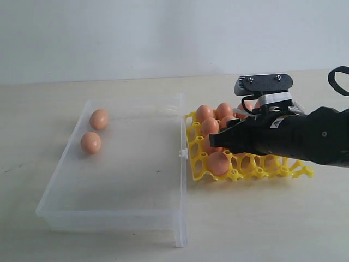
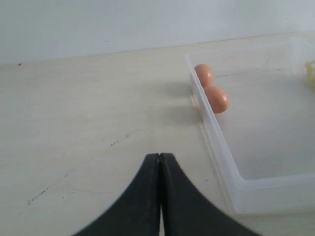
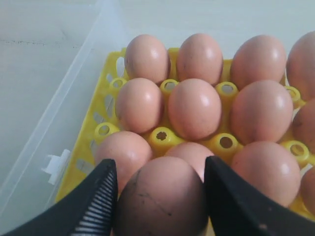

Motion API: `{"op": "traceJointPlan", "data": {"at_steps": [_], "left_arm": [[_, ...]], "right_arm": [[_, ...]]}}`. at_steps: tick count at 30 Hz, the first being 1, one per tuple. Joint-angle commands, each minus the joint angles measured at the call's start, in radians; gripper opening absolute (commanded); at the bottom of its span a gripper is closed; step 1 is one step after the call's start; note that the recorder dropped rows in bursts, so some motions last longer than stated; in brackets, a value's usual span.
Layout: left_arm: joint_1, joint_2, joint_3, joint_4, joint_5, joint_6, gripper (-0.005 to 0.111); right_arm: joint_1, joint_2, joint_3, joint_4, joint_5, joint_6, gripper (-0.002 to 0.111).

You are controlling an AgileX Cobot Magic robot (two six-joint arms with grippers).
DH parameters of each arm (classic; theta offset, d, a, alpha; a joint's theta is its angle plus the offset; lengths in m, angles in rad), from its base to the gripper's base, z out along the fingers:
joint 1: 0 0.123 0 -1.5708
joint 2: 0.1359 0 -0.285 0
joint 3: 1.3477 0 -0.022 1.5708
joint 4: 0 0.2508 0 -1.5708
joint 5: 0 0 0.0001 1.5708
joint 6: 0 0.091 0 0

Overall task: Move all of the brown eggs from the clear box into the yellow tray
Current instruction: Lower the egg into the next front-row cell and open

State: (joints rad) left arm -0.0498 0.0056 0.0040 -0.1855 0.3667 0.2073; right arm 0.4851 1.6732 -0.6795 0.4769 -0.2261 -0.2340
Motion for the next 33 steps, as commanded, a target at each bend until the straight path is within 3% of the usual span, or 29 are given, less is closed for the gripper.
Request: {"op": "traceJointPlan", "data": {"at_steps": [1, 28, 33], "left_arm": [[0.001, -0.006, -0.004, -0.001, -0.01, -0.002, 0.0], [0.001, -0.006, -0.004, -0.001, -0.01, -0.002, 0.0], [0.001, -0.006, -0.004, -0.001, -0.01, -0.002, 0.0]], "right_arm": [[-0.004, 0.002, 0.005, -0.009, -0.027, -0.046, 0.0], [-0.02, 0.037, 0.062, -0.016, -0.104, -0.05, 0.0], [-0.02, 0.037, 0.059, -0.039, -0.117, -0.023, 0.005]]}}
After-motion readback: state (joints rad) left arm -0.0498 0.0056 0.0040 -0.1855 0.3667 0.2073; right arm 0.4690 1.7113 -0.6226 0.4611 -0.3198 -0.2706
